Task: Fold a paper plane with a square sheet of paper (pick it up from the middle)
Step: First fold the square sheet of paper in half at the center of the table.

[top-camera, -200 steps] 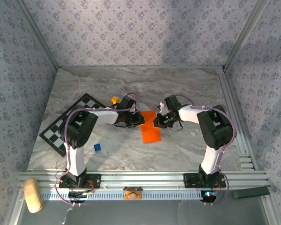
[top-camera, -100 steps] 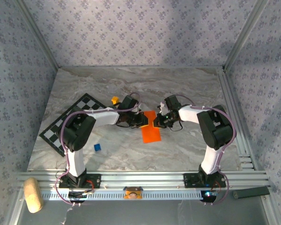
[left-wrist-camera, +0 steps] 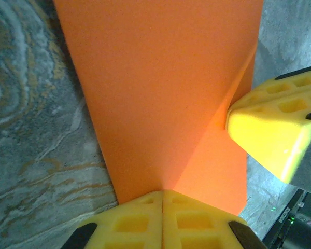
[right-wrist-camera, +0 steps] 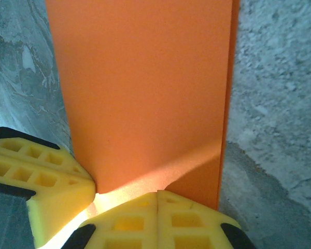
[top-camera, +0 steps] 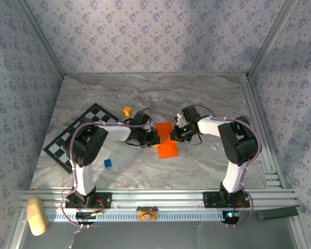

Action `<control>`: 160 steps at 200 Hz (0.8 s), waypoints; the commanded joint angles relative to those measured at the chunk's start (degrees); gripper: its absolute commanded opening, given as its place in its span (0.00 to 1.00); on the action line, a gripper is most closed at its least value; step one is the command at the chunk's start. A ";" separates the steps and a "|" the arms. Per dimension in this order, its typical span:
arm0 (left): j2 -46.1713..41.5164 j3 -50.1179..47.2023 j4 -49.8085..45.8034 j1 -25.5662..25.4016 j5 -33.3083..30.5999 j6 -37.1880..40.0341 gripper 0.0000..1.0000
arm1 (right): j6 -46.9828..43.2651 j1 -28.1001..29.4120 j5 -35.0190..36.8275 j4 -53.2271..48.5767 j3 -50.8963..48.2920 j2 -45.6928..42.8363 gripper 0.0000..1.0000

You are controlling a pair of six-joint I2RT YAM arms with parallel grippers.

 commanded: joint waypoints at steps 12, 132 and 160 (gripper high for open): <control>-4.85 1.55 -5.57 -0.30 -0.51 2.88 0.09 | 0.28 0.05 9.26 -8.39 -3.85 3.55 0.00; -3.98 -7.22 4.39 -6.89 0.40 -4.80 0.10 | 0.37 -0.03 9.65 -8.18 -4.29 3.64 0.00; -6.39 -10.30 2.58 -8.14 -0.15 -2.71 0.10 | 0.03 -0.39 9.80 -8.54 -4.43 3.21 0.00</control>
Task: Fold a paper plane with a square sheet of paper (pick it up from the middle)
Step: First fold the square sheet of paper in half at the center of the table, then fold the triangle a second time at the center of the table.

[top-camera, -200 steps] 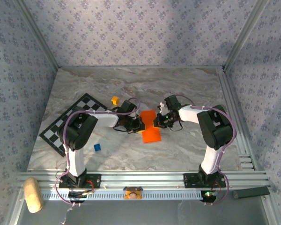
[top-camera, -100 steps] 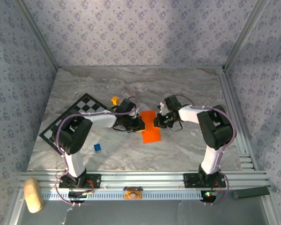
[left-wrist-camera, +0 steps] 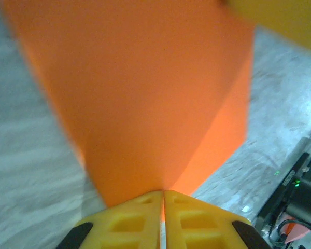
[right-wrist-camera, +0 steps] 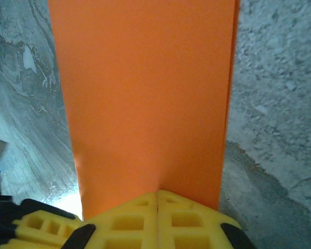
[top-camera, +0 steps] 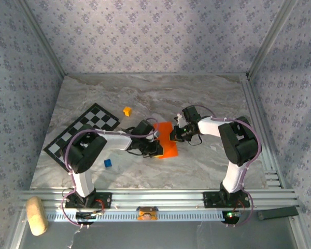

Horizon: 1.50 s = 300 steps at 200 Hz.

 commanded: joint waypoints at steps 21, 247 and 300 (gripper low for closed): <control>-4.58 -3.99 -4.22 -1.74 -2.39 2.90 0.11 | -0.24 -0.57 9.79 -9.67 -3.95 3.27 0.00; 9.74 23.84 -9.20 11.32 -1.57 3.21 0.14 | 15.34 -1.19 -2.09 -1.45 -19.65 -24.95 0.14; 15.56 25.18 -7.01 12.51 0.24 2.49 0.14 | 15.58 -0.37 -1.44 -0.85 -20.13 -24.62 0.16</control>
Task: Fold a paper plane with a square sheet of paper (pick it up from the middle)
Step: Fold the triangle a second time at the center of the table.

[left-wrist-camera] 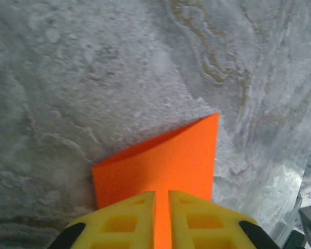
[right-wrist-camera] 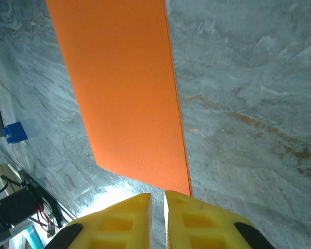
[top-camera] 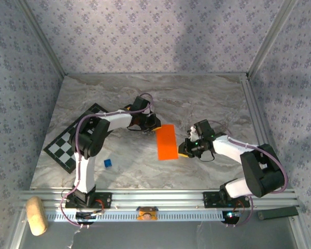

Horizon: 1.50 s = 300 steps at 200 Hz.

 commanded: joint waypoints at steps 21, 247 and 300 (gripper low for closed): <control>4.09 1.27 0.77 0.23 1.72 0.57 0.14 | 0.85 0.18 0.21 -0.31 0.06 0.17 0.18; 3.42 -5.48 1.09 1.46 -0.12 1.68 0.10 | 6.66 2.09 -2.75 2.46 -0.01 6.29 0.32; 3.26 -5.26 0.51 1.43 -0.29 1.94 0.10 | 7.82 2.13 -3.20 4.49 0.03 4.74 0.31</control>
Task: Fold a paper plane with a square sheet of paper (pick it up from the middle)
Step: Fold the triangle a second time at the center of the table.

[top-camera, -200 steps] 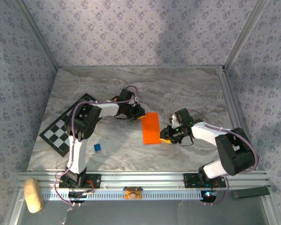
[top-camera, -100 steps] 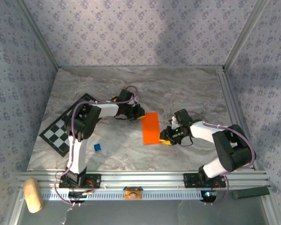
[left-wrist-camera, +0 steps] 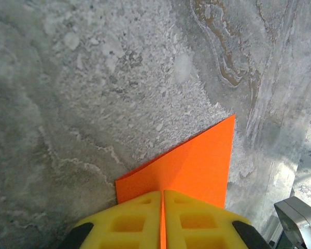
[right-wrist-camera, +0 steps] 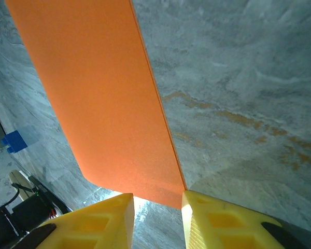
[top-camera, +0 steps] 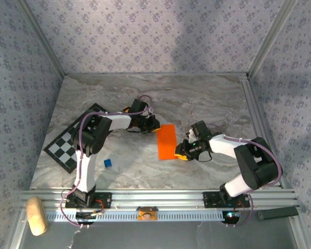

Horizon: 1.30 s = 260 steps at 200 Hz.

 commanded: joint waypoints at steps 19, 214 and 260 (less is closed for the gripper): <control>1.10 -2.35 -6.38 0.13 -3.61 1.53 0.10 | 1.68 0.51 -1.72 1.78 0.07 -1.75 0.32; 0.45 2.58 -10.78 -1.71 -3.86 5.07 0.16 | 2.64 -2.21 -1.48 -0.95 -3.90 -6.69 0.36; 1.43 -1.59 -9.09 -1.60 -5.01 4.67 0.14 | 3.79 -2.40 -2.27 -0.74 -3.68 -5.96 0.39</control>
